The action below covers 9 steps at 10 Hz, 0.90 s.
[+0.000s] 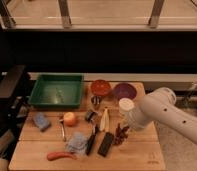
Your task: Place grapes in purple bowl
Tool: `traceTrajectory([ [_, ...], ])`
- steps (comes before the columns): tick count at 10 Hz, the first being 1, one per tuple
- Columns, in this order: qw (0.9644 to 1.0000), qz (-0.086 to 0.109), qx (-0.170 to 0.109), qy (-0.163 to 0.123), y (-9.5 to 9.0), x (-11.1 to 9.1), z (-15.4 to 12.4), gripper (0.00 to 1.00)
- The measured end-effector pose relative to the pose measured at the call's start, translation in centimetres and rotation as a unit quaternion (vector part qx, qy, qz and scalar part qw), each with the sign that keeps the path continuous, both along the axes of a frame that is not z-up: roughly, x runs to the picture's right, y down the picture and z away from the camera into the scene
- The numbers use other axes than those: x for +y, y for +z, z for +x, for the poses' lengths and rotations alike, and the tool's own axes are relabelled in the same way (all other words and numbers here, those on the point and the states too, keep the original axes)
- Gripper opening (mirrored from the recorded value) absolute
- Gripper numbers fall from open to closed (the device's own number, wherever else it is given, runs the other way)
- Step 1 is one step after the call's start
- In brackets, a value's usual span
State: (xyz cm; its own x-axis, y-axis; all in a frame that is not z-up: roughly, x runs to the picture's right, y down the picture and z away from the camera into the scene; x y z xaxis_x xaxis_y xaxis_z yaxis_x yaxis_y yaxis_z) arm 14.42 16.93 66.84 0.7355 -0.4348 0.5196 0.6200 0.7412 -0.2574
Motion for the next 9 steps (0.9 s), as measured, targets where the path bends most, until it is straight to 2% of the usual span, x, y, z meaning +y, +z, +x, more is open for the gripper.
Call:
traceTrajectory([
  [2, 0.9993, 0.034, 0.005, 0.012, -1.4, -5.5, -0.1, 0.0],
  [4, 0.9973, 0.064, 0.024, 0.028, -0.5, -11.9, -0.3, 0.0],
  [6, 0.9954, 0.073, 0.048, 0.04, 2.2, -16.2, -0.2, 0.0],
  [8, 0.9944, 0.067, 0.066, 0.049, 4.8, -18.8, 0.1, 0.0],
  [9, 0.994, 0.065, 0.071, 0.051, 5.4, -19.3, 0.3, 0.0],
])
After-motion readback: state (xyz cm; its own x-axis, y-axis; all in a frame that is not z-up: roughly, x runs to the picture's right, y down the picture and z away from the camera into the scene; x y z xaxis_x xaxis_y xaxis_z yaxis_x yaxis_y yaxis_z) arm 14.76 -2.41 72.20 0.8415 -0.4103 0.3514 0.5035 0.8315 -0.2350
